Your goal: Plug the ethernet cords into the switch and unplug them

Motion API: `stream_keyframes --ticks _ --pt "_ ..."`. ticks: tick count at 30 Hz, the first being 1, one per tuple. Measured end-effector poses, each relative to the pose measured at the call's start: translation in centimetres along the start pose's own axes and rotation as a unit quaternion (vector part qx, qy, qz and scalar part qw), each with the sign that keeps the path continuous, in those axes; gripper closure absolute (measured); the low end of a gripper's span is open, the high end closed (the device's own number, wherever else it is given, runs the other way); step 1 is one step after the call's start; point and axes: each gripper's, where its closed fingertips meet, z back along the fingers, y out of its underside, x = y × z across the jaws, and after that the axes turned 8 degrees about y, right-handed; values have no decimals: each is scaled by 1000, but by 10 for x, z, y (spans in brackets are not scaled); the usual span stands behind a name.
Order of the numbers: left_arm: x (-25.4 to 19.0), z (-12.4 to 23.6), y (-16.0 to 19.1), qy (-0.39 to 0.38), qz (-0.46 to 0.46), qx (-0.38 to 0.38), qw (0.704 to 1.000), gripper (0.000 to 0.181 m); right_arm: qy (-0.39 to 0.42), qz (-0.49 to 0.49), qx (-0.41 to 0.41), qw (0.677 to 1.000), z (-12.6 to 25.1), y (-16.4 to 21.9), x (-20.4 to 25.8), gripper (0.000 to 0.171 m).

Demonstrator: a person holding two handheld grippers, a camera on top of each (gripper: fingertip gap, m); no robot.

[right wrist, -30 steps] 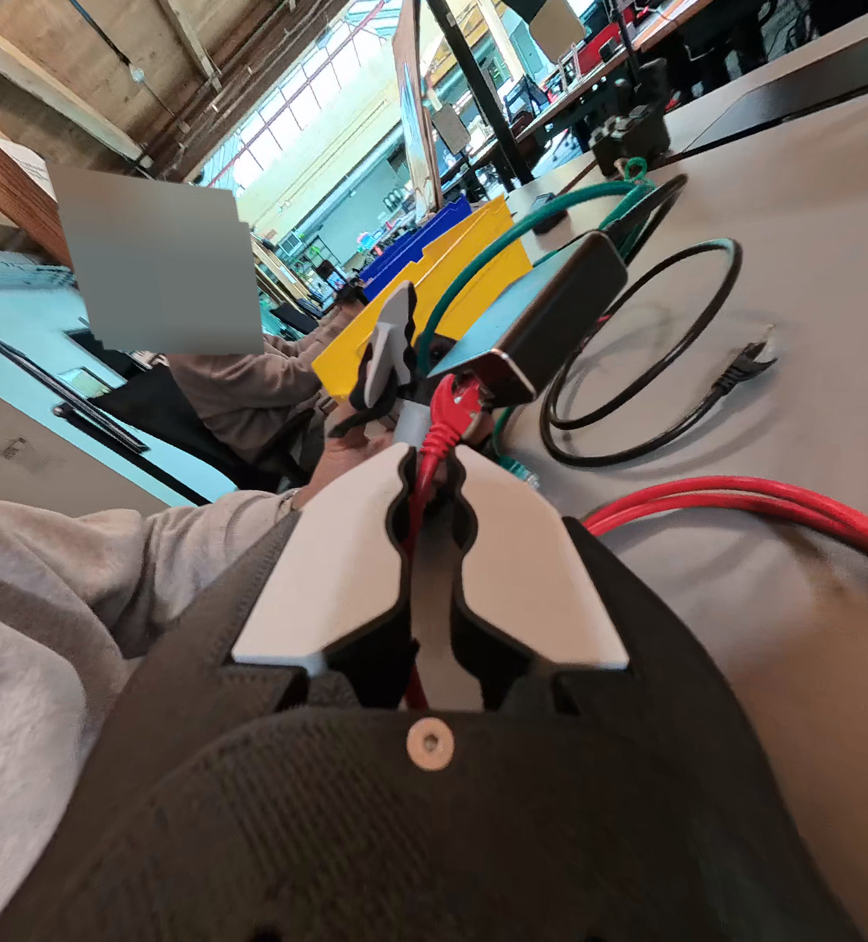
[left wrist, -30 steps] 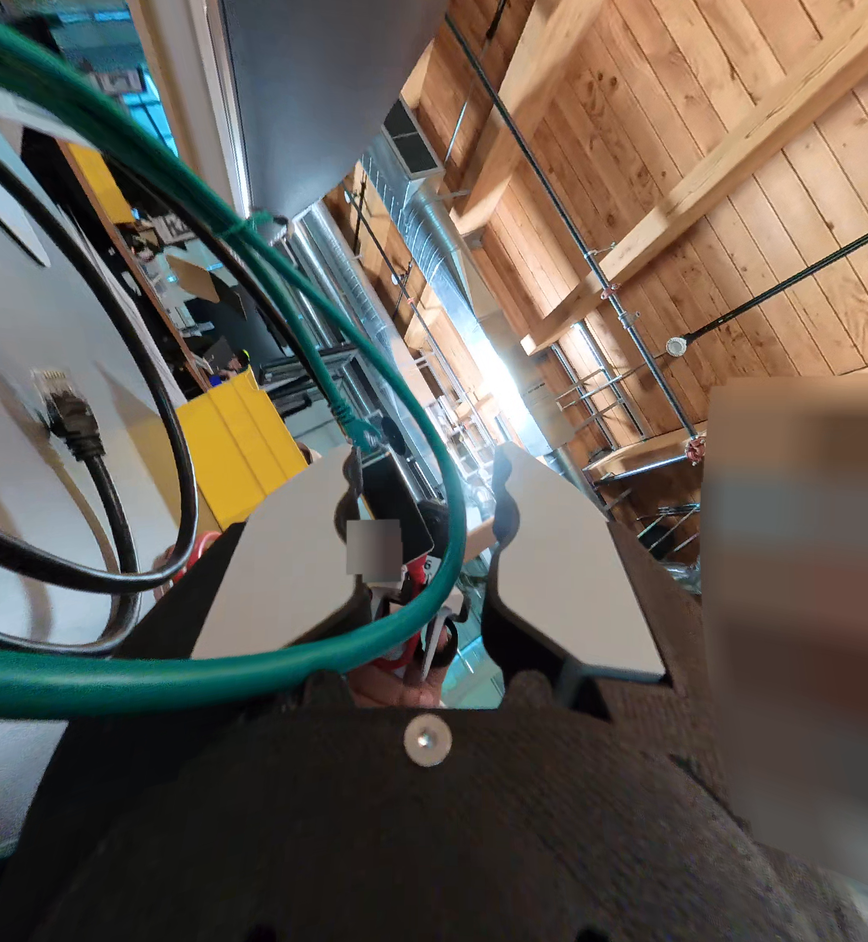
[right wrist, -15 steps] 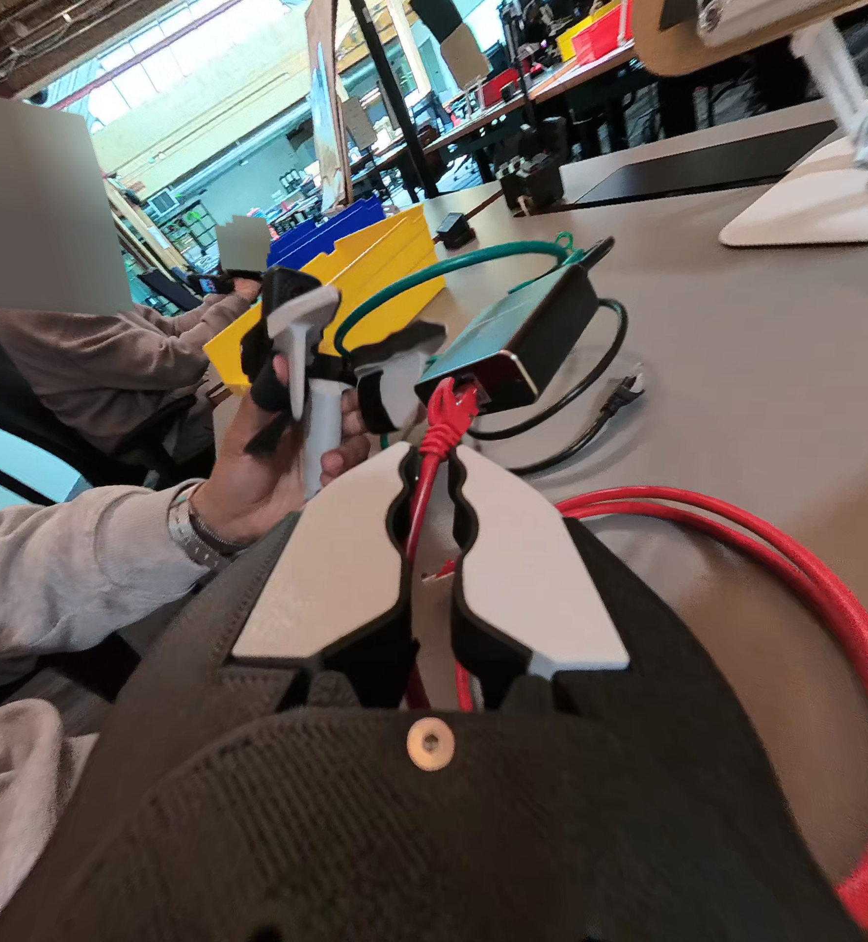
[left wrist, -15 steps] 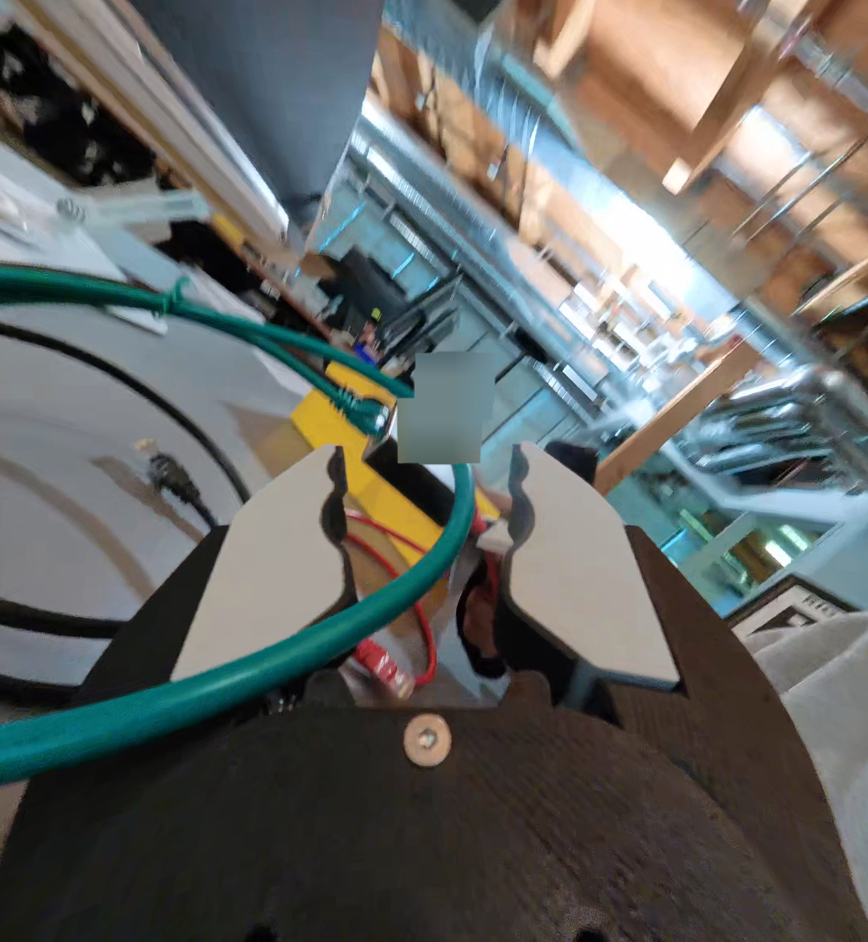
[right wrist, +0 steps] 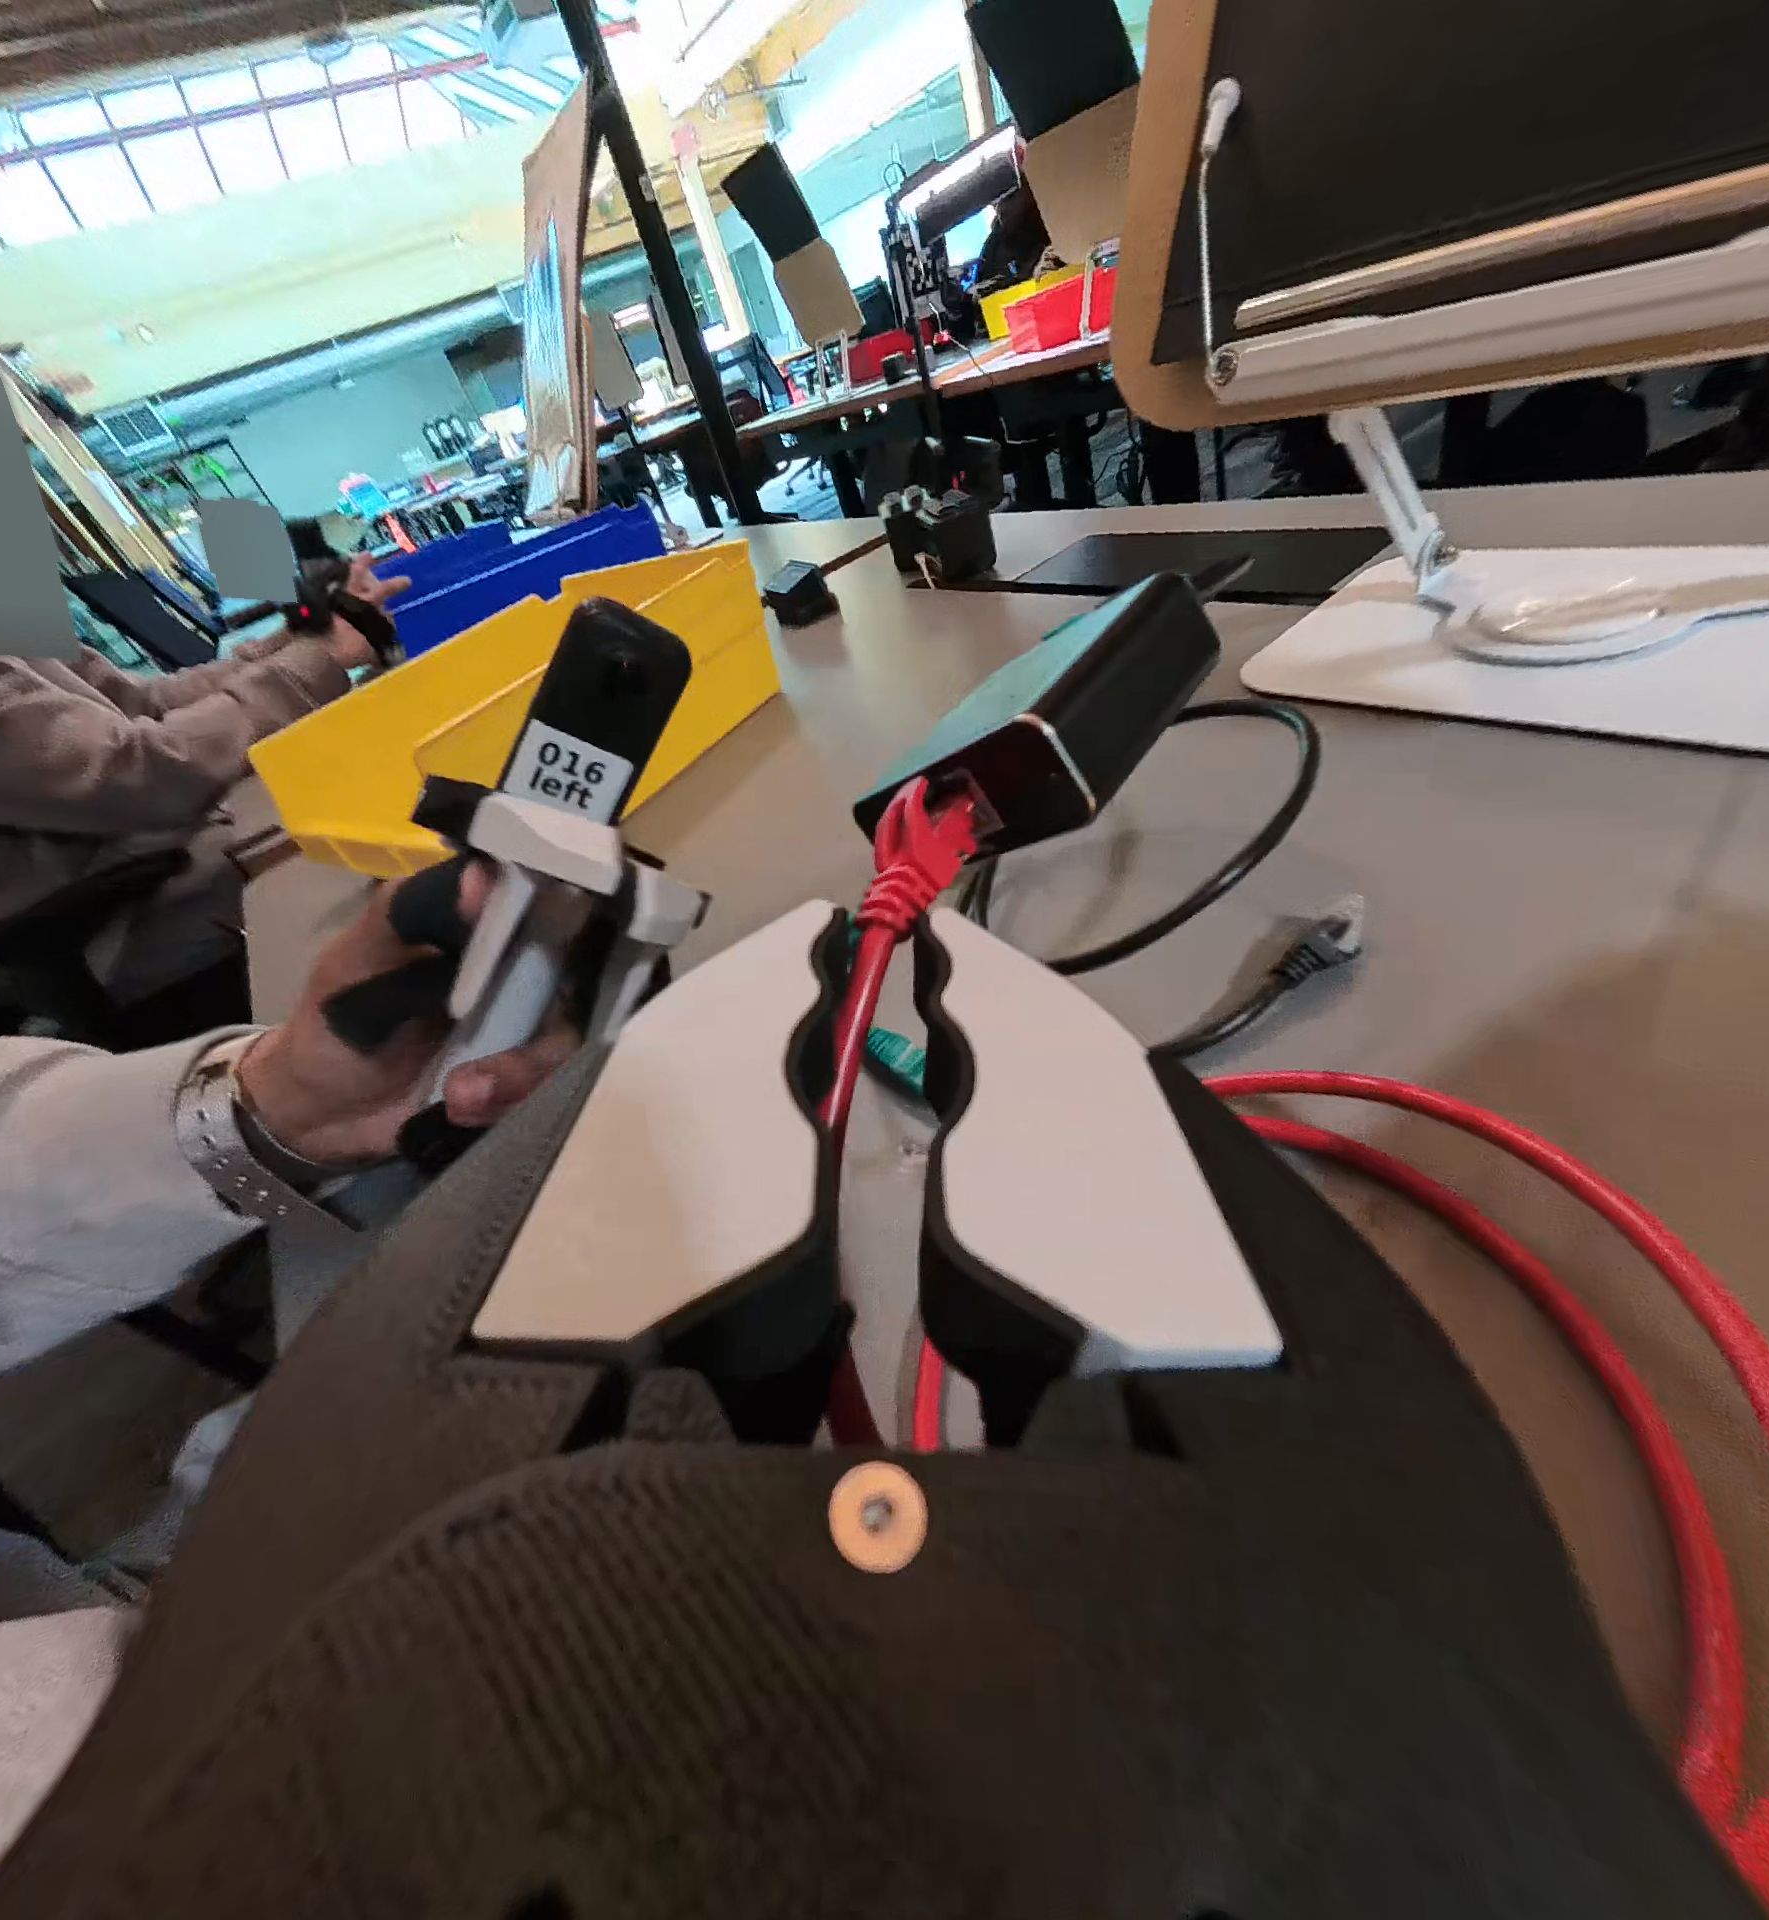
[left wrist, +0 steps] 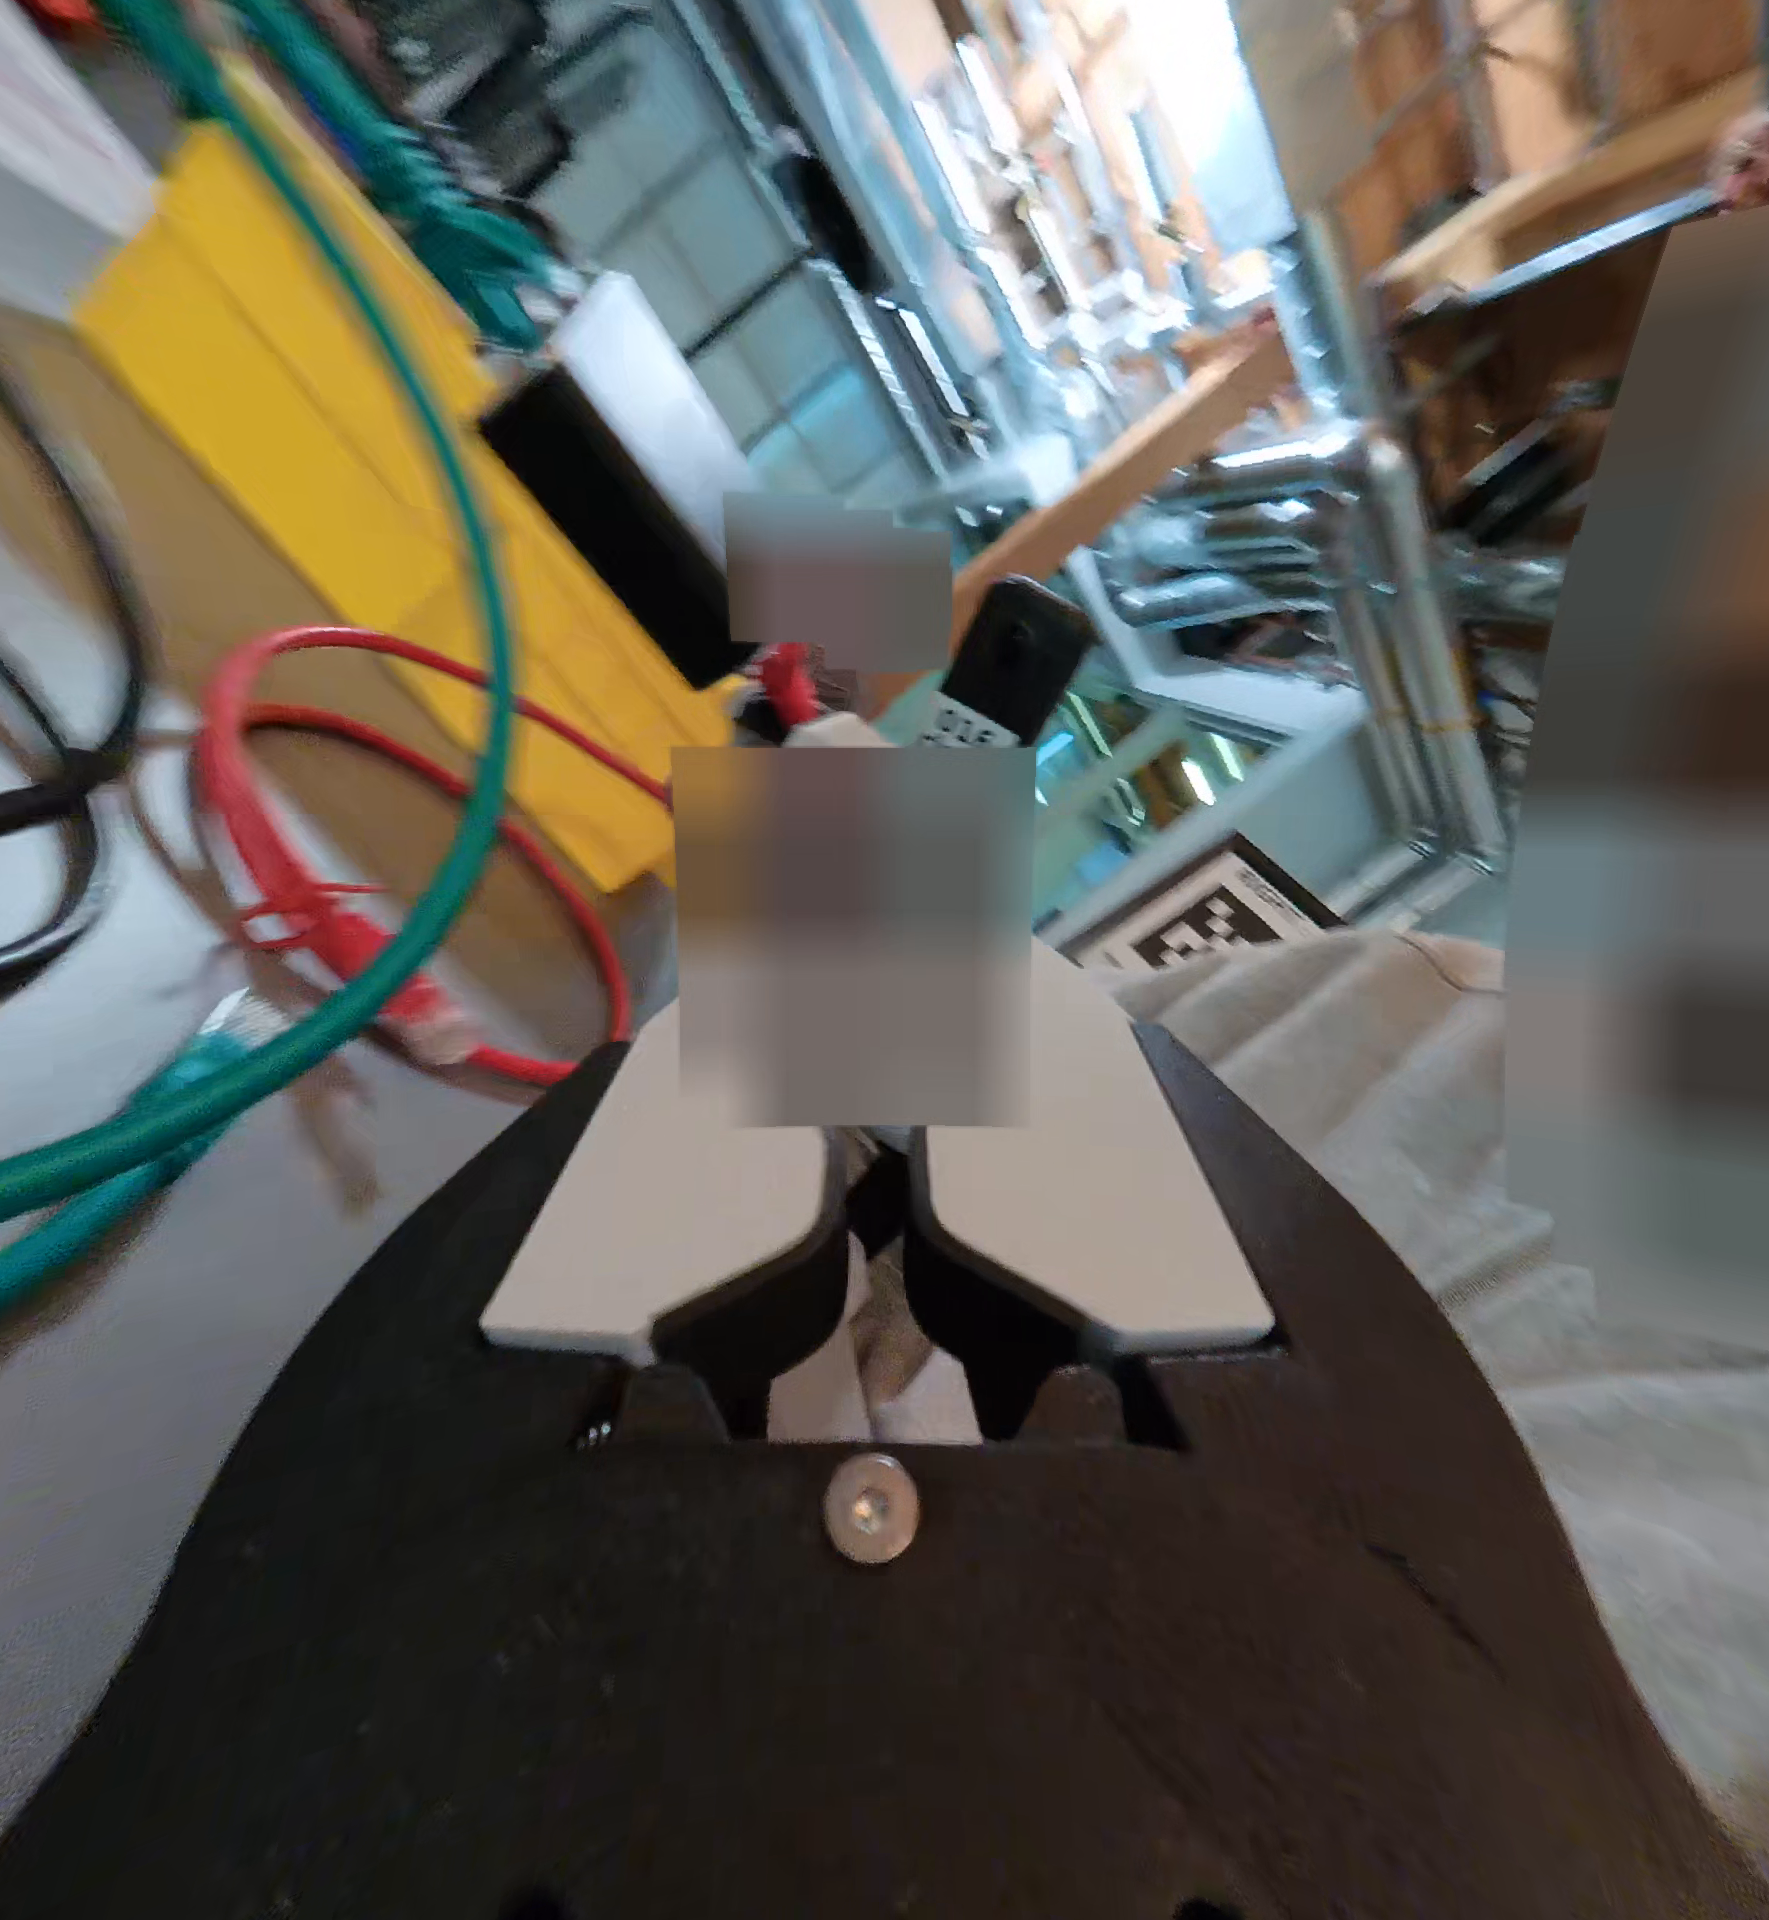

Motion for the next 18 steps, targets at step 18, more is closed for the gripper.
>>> stream_keyframes --ticks 18 --pt "-29 4 -36 118 -29 -165 979 147 -114 195 37 973 2 36 80 160"
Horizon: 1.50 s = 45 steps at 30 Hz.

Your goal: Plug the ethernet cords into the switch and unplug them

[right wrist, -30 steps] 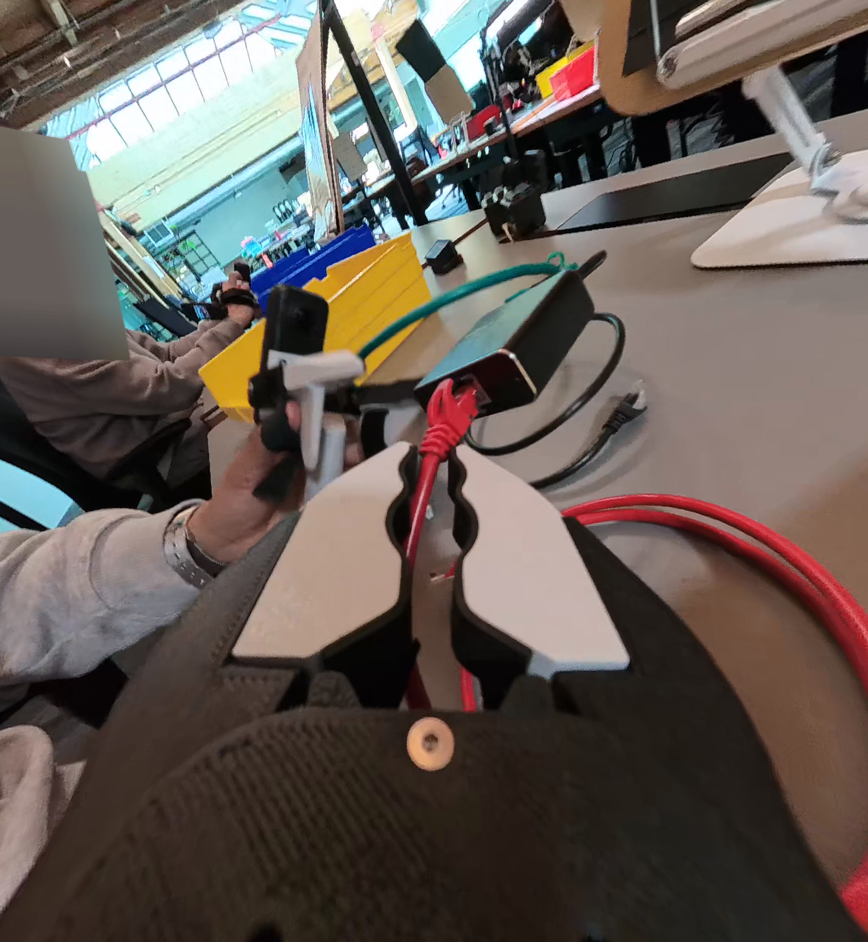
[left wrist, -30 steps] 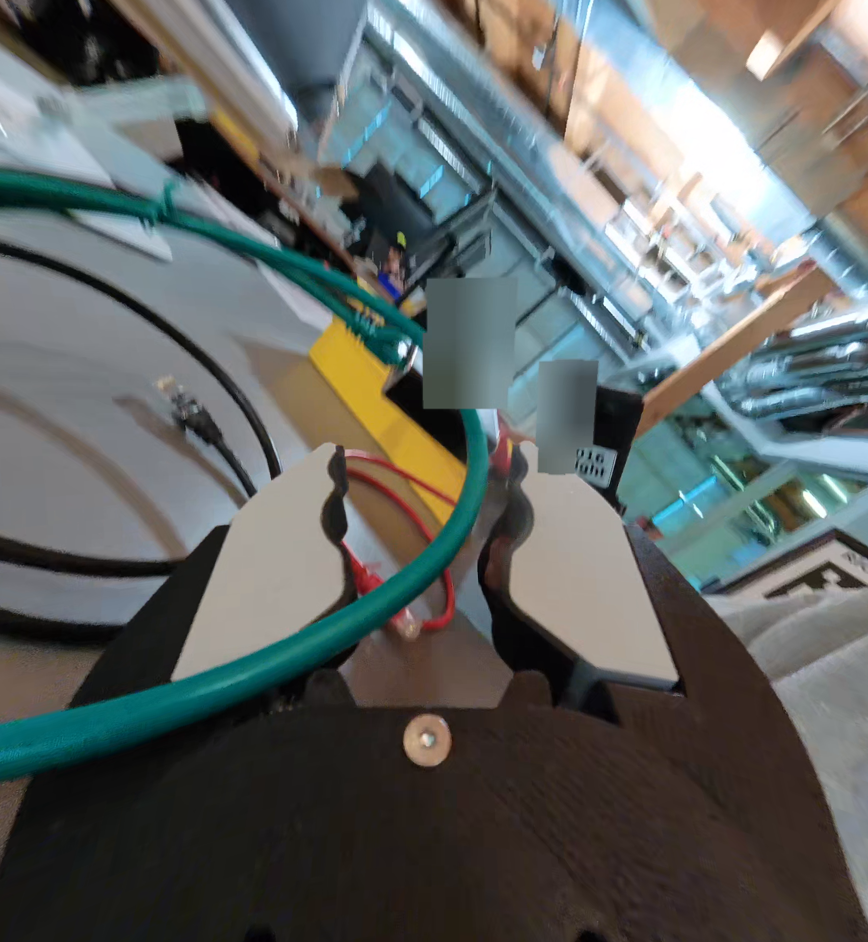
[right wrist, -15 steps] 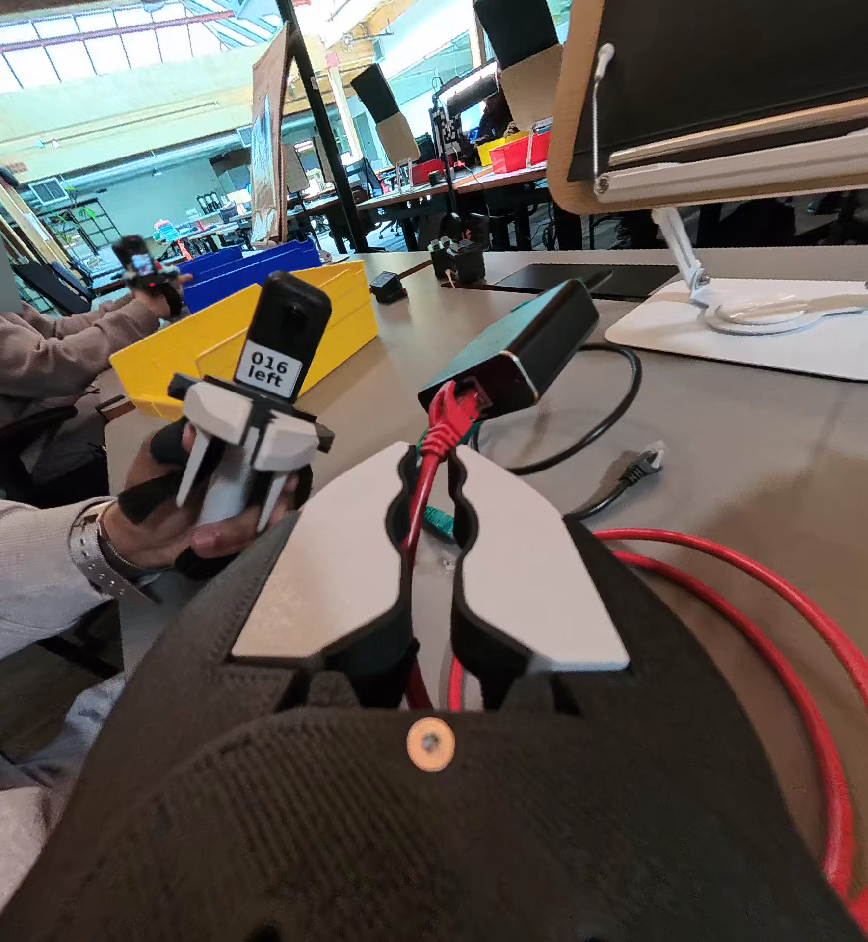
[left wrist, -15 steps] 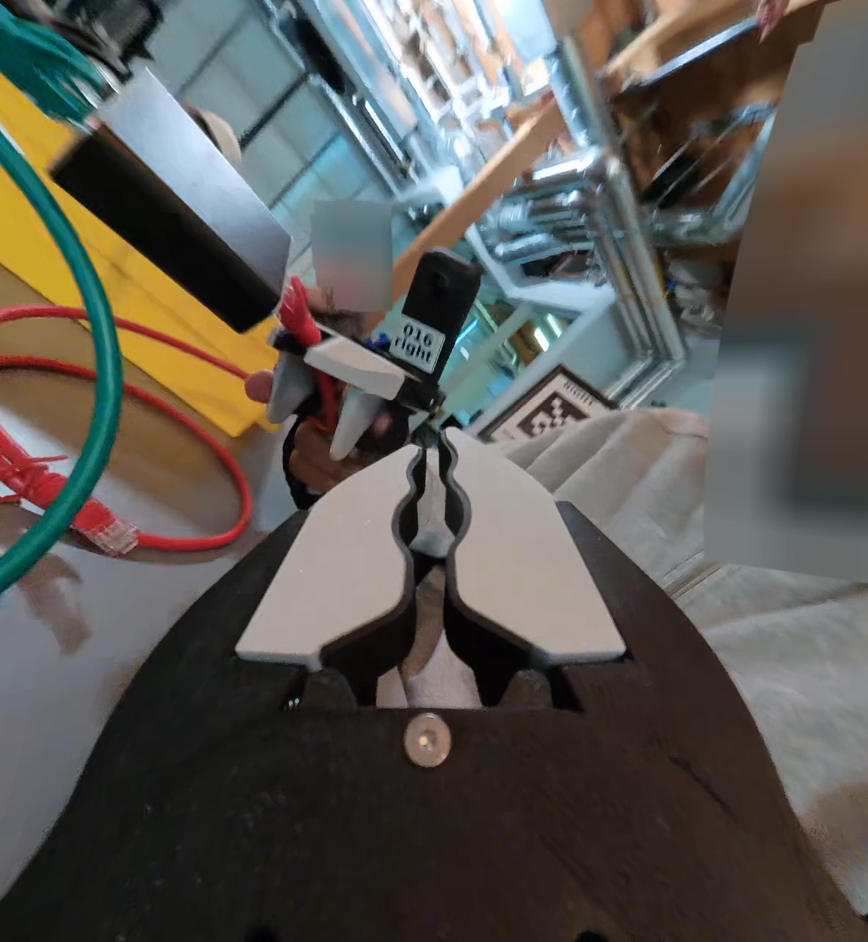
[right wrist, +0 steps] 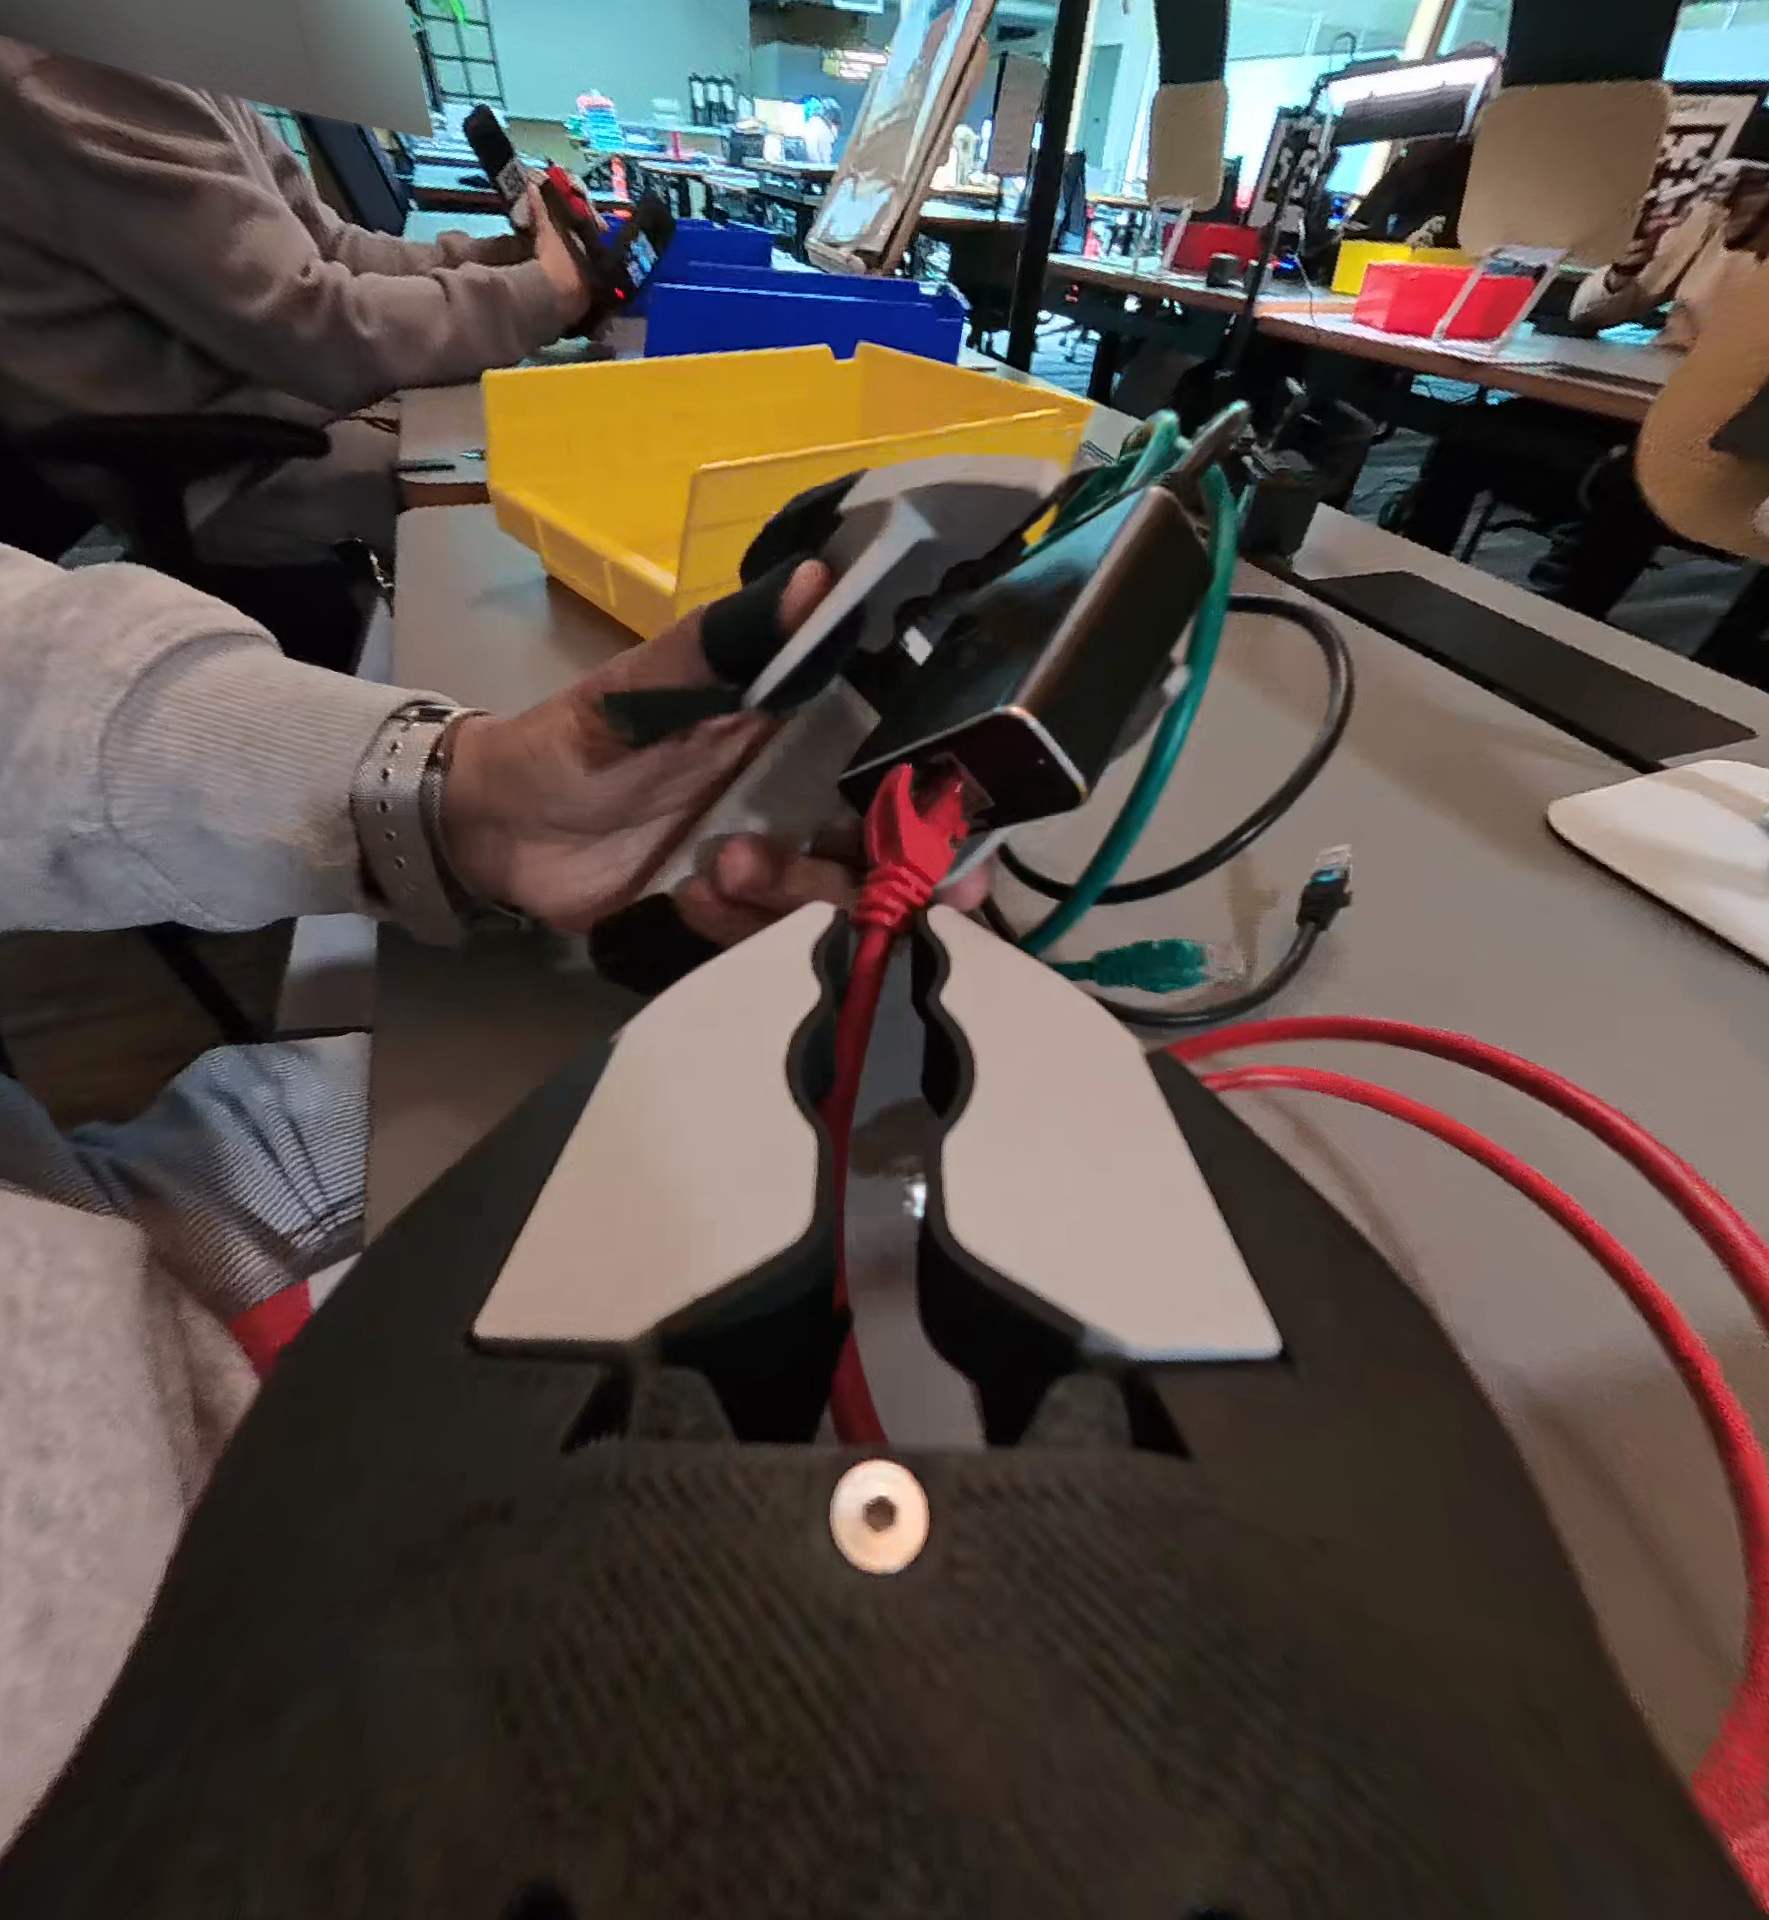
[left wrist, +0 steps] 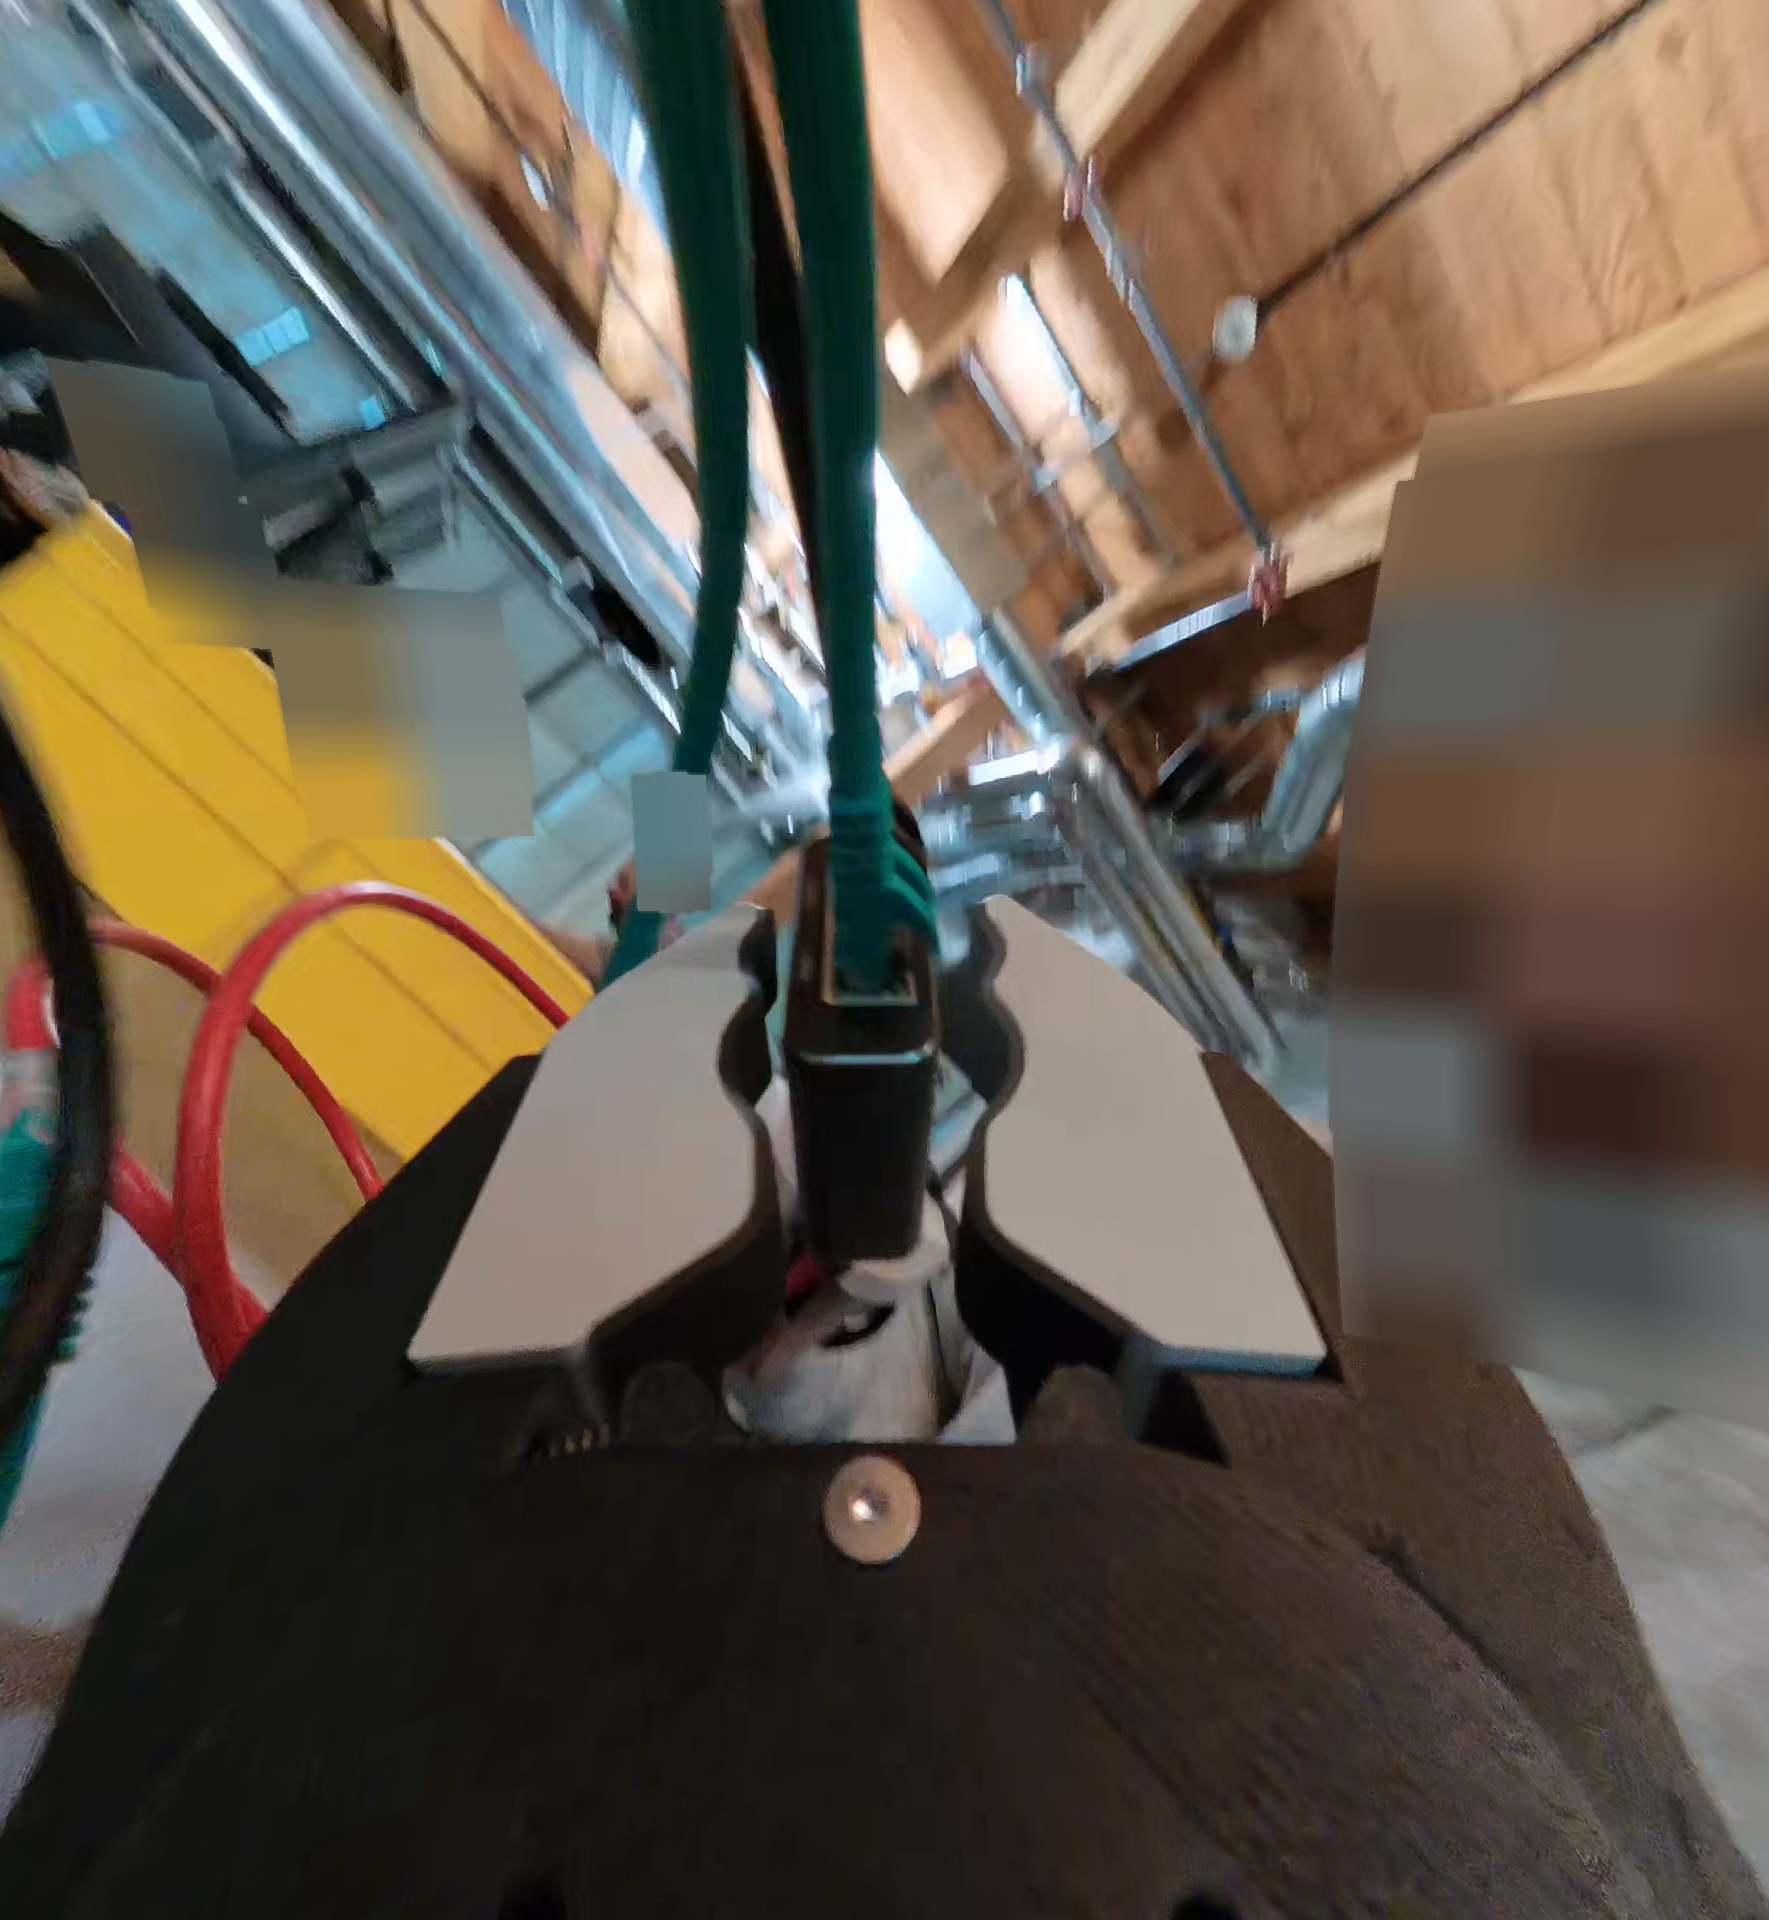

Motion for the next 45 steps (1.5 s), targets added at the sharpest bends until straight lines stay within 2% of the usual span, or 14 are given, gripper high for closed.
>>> stream_keyframes --ticks 4,11,20,32,37,39,40,42,45 --pt "14 -8 38 -45 -20 121 991 153 -9 -56 1 998 1 2 -10 160" --pt "25 6 16 -104 -72 82 989 156 -7 -141 -15 990 4 -1 -28 148" --pt "31 1 34 -127 -154 141 970 156 22 -88 -10 996 6 2 -32 148" --pt "35 -3 49 -130 -159 176 963 156 -30 -184 6 982 4 9 -31 153" --pt "36 -3 49 -130 -156 177 963 154 -68 -250 6 966 4 8 -30 159" --pt "34 -3 48 -121 -150 173 966 147 -79 -264 6 961 5 7 -29 160" --pt "32 -4 45 -111 -145 158 970 138 -83 -264 9 961 5 7 -28 160" --pt "26 -6 30 -93 -131 98 982 129 -89 -257 10 962 5 8 -26 160" --pt "29 -1 28 -101 -116 97 983 145 -92 -245 11 965 5 7 -23 161"
